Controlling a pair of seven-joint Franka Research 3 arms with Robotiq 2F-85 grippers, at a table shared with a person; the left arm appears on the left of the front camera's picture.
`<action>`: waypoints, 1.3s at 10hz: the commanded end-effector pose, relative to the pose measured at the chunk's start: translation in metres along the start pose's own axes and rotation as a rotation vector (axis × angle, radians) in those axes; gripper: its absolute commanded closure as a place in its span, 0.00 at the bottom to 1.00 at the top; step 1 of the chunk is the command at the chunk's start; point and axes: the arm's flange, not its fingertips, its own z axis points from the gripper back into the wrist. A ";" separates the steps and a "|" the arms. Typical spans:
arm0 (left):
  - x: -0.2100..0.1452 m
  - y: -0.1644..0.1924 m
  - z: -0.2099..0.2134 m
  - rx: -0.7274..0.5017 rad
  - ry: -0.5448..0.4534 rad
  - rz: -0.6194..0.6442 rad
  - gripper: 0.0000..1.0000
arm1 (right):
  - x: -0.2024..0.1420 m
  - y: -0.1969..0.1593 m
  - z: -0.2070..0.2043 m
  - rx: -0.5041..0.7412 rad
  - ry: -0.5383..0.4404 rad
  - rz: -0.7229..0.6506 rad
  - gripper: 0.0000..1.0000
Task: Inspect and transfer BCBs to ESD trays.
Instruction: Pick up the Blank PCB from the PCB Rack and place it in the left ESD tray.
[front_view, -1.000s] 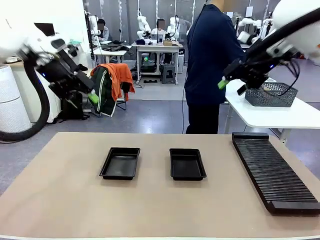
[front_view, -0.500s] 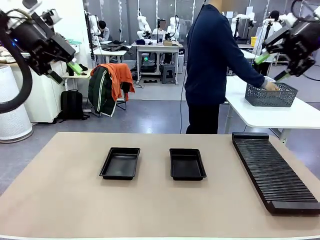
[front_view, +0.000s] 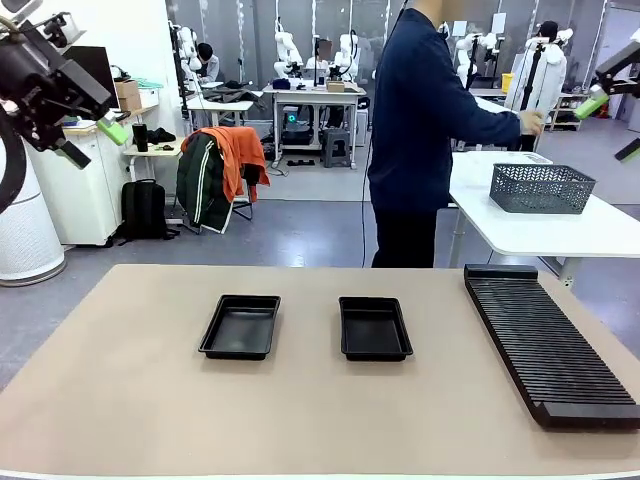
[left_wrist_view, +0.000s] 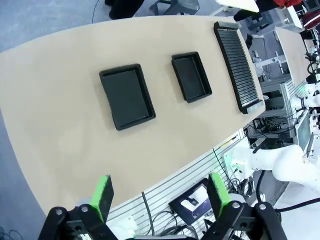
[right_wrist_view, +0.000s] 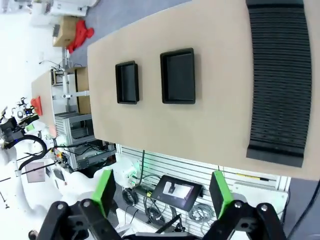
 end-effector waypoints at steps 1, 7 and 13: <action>-0.014 0.004 0.005 -0.028 0.024 0.060 0.00 | 0.001 -0.010 0.011 -0.034 0.021 -0.031 0.00; -0.018 0.018 0.028 -0.035 -0.016 0.141 0.00 | -0.005 -0.049 0.023 -0.066 0.024 -0.061 0.00; -0.017 -0.008 0.051 0.038 -0.005 0.174 0.00 | -0.011 -0.061 0.044 -0.034 -0.042 0.001 0.00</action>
